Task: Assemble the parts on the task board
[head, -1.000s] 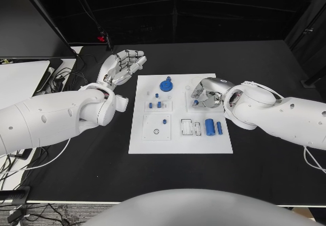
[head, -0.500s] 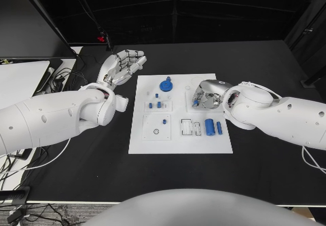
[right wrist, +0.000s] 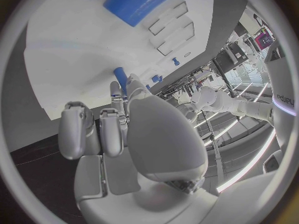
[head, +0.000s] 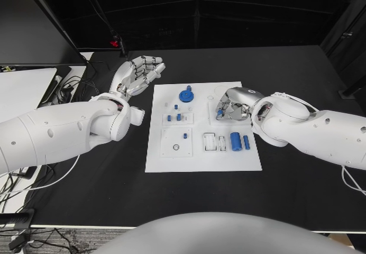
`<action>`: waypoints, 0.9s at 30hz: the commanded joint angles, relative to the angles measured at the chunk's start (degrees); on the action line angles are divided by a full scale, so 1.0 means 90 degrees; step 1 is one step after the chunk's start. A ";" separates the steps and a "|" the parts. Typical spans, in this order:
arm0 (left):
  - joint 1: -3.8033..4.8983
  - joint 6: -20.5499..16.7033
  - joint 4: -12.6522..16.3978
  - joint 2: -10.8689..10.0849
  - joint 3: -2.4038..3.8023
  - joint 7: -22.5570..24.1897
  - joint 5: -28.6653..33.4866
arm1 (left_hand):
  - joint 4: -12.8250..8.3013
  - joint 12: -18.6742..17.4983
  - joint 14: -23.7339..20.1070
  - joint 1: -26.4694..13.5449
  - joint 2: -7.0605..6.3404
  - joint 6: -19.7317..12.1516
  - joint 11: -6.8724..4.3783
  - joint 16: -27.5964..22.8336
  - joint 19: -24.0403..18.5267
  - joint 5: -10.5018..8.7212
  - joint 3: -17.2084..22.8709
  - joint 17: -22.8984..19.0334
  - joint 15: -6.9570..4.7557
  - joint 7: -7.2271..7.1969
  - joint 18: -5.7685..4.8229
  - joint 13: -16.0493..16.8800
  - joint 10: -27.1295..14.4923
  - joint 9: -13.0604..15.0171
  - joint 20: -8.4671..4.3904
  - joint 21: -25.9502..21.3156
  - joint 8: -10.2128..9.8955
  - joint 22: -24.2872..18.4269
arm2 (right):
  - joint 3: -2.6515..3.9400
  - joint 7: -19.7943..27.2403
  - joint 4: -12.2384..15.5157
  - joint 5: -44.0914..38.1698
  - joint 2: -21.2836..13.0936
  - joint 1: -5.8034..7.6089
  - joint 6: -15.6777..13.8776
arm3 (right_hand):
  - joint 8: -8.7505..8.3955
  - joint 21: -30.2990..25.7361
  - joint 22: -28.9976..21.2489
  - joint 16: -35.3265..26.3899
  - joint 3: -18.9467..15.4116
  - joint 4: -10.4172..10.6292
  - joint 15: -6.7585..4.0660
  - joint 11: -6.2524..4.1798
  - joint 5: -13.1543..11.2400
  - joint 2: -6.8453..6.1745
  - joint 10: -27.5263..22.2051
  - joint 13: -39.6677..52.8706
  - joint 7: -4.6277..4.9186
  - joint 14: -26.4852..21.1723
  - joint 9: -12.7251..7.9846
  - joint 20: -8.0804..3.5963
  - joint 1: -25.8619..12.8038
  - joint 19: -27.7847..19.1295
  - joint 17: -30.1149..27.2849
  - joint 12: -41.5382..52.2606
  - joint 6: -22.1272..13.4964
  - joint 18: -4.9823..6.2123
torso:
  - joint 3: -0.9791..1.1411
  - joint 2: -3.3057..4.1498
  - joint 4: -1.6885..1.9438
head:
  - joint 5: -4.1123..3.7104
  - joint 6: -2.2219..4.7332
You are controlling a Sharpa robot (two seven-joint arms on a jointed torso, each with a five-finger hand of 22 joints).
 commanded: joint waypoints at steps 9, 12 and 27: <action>0.0008 0.0047 -0.0008 0.0006 0.0006 0.0538 0.0005 | -0.0009 0.0047 -0.0059 -0.0013 0.0077 -0.0025 -0.0015 0.0028 0.0056 0.0039 -0.0039 -0.0014 -0.0001 0.0849 -0.0080 -0.0008 -0.0047 -0.0008 0.0001 0.0037 0.0042 -0.0011 | 0.0016 0.0663 0.0493 0.0470 -0.0415 0.0027 -0.1000 | -0.0040 0.0040 0.1187 0.0049 0.0042 0.0012 -0.0037 0.0010 0.0009 0.0006 0.0068 -0.0005 -0.0039 0.0402 0.0024 -0.0050 0.0112 0.0097 0.0197 -0.0101 0.0096 0.0014 | -0.0006 -0.0003 -0.0002 | 0.0077 0.0000; 0.0007 0.0048 -0.0017 0.0011 0.0006 0.0536 0.0005 | -0.0009 0.0047 -0.0059 -0.0013 0.0077 -0.0025 -0.0015 0.0028 0.0056 0.0039 -0.0039 -0.0014 -0.0001 0.0849 -0.0080 -0.0008 -0.0047 -0.0008 0.0001 0.0037 0.0042 -0.0011 | 0.0020 0.0812 0.0717 0.0532 -0.0564 0.0049 -0.1156 | -0.0042 0.0044 0.1189 0.0054 0.0038 0.0014 -0.0037 0.0011 0.0009 -0.0002 0.0074 -0.0004 -0.0038 0.0404 0.0023 -0.0051 0.0116 0.0099 0.0206 -0.0111 0.0100 0.0012 | -0.0007 -0.0004 -0.0002 | 0.0084 0.0000; -0.0010 0.0058 -0.0035 0.0026 0.0006 0.0532 0.0005 | -0.0010 0.0052 -0.0063 -0.0008 0.0085 -0.0028 -0.0015 0.0034 0.0055 0.0045 -0.0044 -0.0020 -0.0001 0.0849 -0.0080 -0.0008 -0.0048 -0.0008 0.0000 0.0037 0.0049 -0.0015 | 0.0023 0.1299 0.1073 0.0874 -0.0119 0.0093 -0.0983 | -0.0048 0.0055 0.1194 0.0070 0.0067 0.0024 -0.0039 0.0006 0.0011 0.0031 0.0134 -0.0002 -0.0044 0.0410 0.0021 -0.0054 0.0176 0.0105 0.0235 -0.0175 0.0140 0.0009 | -0.0001 0.0003 0.0001 | 0.0319 0.0000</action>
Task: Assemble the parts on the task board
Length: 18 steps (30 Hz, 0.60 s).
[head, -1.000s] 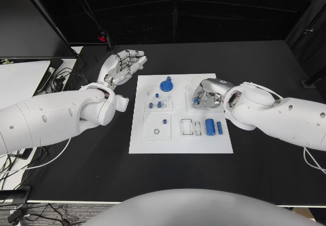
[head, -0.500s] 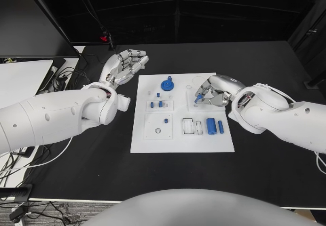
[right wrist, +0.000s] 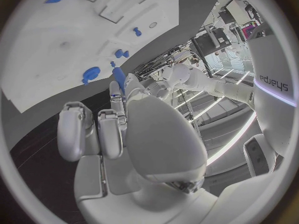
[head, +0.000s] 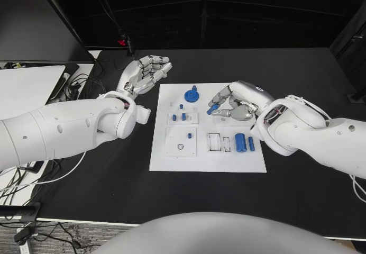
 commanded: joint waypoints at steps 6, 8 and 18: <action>0.0004 0.0050 0.0013 0.0005 0.0006 0.0535 0.0005 | -0.0009 0.0028 -0.0046 0.0014 0.0063 -0.0028 -0.0015 0.0032 0.0056 0.0022 -0.0045 -0.0004 0.0016 0.0849 -0.0080 -0.0008 -0.0048 -0.0009 0.0000 0.0037 0.0023 -0.0006 | 0.0000 0.0377 -0.0142 0.0199 0.0667 -0.0052 0.0345 | 0.0035 0.0015 0.1189 0.0038 0.0057 0.0001 -0.0040 0.0008 0.0025 0.0034 0.0045 -0.0005 -0.0067 0.0410 0.0018 -0.0032 0.0040 0.0075 0.0234 -0.0047 0.0110 0.0013 | 0.0003 0.0006 0.0012 | 0.0184 0.0000; 0.0003 0.0050 0.0015 0.0008 0.0006 0.0537 0.0005 | -0.0009 0.0028 -0.0046 0.0014 0.0063 -0.0028 -0.0015 0.0032 0.0056 0.0022 -0.0045 -0.0004 0.0016 0.0849 -0.0080 -0.0008 -0.0048 -0.0009 0.0000 0.0037 0.0023 -0.0006 | 0.0000 0.0383 -0.0182 0.0147 0.0798 -0.0094 0.0401 | 0.0029 0.0006 0.1186 0.0037 0.0061 -0.0001 -0.0040 0.0009 0.0025 0.0035 0.0046 -0.0005 -0.0064 0.0410 0.0015 -0.0032 0.0052 0.0071 0.0233 -0.0062 0.0107 0.0015 | 0.0001 0.0008 0.0014 | 0.0212 0.0000; 0.0003 0.0043 0.0028 0.0014 0.0006 0.0535 0.0005 | -0.0009 0.0028 -0.0046 0.0014 0.0063 -0.0028 -0.0015 0.0032 0.0056 0.0022 -0.0045 -0.0004 0.0016 0.0849 -0.0080 -0.0008 -0.0048 -0.0009 0.0000 0.0037 0.0023 -0.0006 | -0.0003 0.0261 -0.0281 -0.0436 0.1146 -0.0310 0.0946 | 0.0014 0.0003 0.1185 0.0045 0.0076 -0.0006 -0.0037 0.0015 0.0025 0.0048 0.0051 -0.0006 -0.0056 0.0412 0.0010 -0.0032 0.0085 0.0069 0.0248 -0.0105 0.0102 0.0015 | -0.0008 0.0005 -0.0001 | 0.0285 0.0000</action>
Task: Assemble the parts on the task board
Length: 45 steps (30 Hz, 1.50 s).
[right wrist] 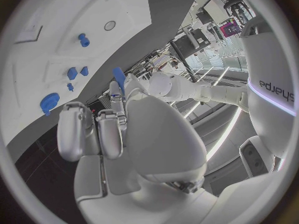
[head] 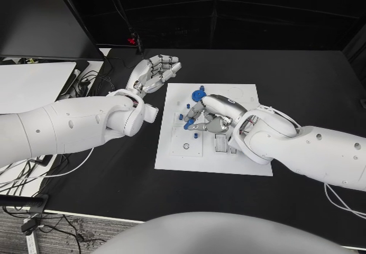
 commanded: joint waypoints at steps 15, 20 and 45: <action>0.0009 0.0031 -0.0005 0.0022 0.0006 0.0534 0.0005 | -0.0009 0.0028 -0.0046 0.0013 0.0064 -0.0029 -0.0015 0.0033 0.0055 0.0022 -0.0045 -0.0005 0.0016 0.0849 -0.0080 -0.0008 -0.0048 -0.0009 0.0000 0.0037 0.0024 -0.0006 | 0.0002 -0.0131 -0.0174 -0.1122 0.0223 -0.0244 0.0817 | -0.0036 -0.0002 0.1186 0.0054 0.0064 -0.0001 -0.0016 0.0025 0.0022 0.0070 0.0015 -0.0007 -0.0025 0.0423 -0.0007 -0.0020 0.0114 0.0066 0.0314 -0.0132 0.0077 0.0014 | 0.0005 0.0000 -0.0011 | 0.0002 0.0000; 0.0008 0.0031 -0.0008 0.0024 0.0006 0.0532 0.0005 | -0.0010 0.0039 -0.0057 0.0025 0.0078 -0.0039 -0.0014 0.0048 0.0055 0.0031 -0.0061 -0.0021 0.0017 0.0849 -0.0081 -0.0009 -0.0057 -0.0010 0.0000 0.0038 0.0038 -0.0015 | 0.0002 -0.0167 -0.0219 -0.1290 0.0283 -0.0271 0.0891 | -0.0044 0.0003 0.1188 0.0055 0.0068 -0.0006 -0.0012 0.0030 0.0021 0.0068 0.0011 -0.0007 -0.0020 0.0423 -0.0010 -0.0017 0.0127 0.0068 0.0313 -0.0153 0.0072 0.0012 | 0.0002 -0.0001 -0.0009 | 0.0015 0.0000; 0.0008 0.0020 -0.0016 0.0044 0.0006 0.0526 0.0005 | -0.0010 0.0039 -0.0057 0.0025 0.0078 -0.0039 -0.0014 0.0048 0.0055 0.0031 -0.0061 -0.0021 0.0017 0.0849 -0.0081 -0.0009 -0.0057 -0.0010 0.0000 0.0038 0.0038 -0.0015 | -0.0003 -0.0498 -0.0375 -0.1716 0.0451 -0.0327 0.1468 | -0.0081 -0.0006 0.1187 0.0061 0.0069 0.0013 0.0010 0.0058 0.0021 0.0074 -0.0008 -0.0006 0.0007 0.0424 -0.0024 -0.0001 0.0122 0.0062 0.0317 -0.0230 0.0044 0.0013 | -0.0002 -0.0001 -0.0012 | -0.0028 0.0000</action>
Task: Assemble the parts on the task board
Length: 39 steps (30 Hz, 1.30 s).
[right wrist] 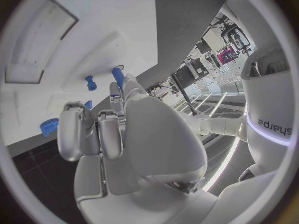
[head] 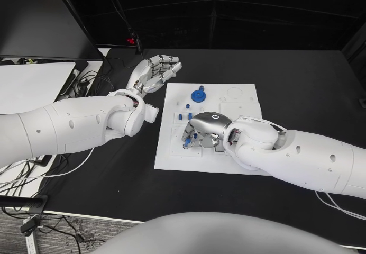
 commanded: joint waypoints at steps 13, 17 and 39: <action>0.0009 0.0018 -0.0005 0.0009 0.0006 0.0518 0.0004 | 0.0011 0.0047 -0.0039 -0.0002 0.0056 -0.0045 0.0009 0.0034 0.0054 0.0035 -0.0050 -0.0016 -0.0006 0.0850 -0.0082 -0.0009 -0.0038 -0.0011 0.0000 0.0038 0.0048 -0.0011 | -0.0005 -0.0069 -0.0042 -0.0126 0.0054 -0.0026 0.0264 | -0.0011 -0.0018 0.1184 0.0035 0.0025 0.0034 0.0023 0.0064 0.0032 0.0062 -0.0033 -0.0006 0.0021 0.0422 -0.0001 0.0009 -0.0019 0.0055 0.0308 -0.0079 0.0001 0.0015 | 0.0004 -0.0002 -0.0002 | -0.0047 0.0000; 0.0009 0.0023 -0.0003 0.0008 0.0006 0.0517 0.0004 | 0.0011 0.0047 -0.0039 -0.0002 0.0056 -0.0045 0.0009 0.0034 0.0054 0.0035 -0.0050 -0.0016 -0.0006 0.0850 -0.0082 -0.0009 -0.0038 -0.0011 0.0000 0.0038 0.0048 -0.0011 | -0.0006 -0.0061 -0.0047 -0.0127 0.0071 -0.0029 0.0252 | -0.0012 -0.0018 0.1183 0.0035 0.0026 0.0035 0.0023 0.0065 0.0032 0.0064 -0.0032 -0.0006 0.0022 0.0422 -0.0001 0.0009 -0.0020 0.0055 0.0309 -0.0081 0.0000 0.0015 | -0.0001 -0.0001 0.0000 | -0.0052 0.0000; 0.0008 0.0030 -0.0006 0.0005 0.0006 0.0507 0.0004 | 0.0011 0.0047 -0.0039 -0.0002 0.0056 -0.0045 0.0009 0.0034 0.0054 0.0035 -0.0050 -0.0016 -0.0006 0.0850 -0.0082 -0.0009 -0.0038 -0.0011 0.0000 0.0038 0.0048 -0.0011 | -0.0012 -0.0005 -0.0078 -0.0124 0.0104 -0.0036 0.0066 | -0.0408 -0.0602 0.0961 -0.0274 -0.0494 0.0044 0.0262 0.0382 0.0035 -0.0531 -0.1337 0.0014 0.0372 0.0239 -0.0105 0.0211 -0.0628 -0.0243 -0.0365 -0.0220 -0.1437 0.0138 | -0.0006 -0.0004 -0.0001 | -0.0077 0.0000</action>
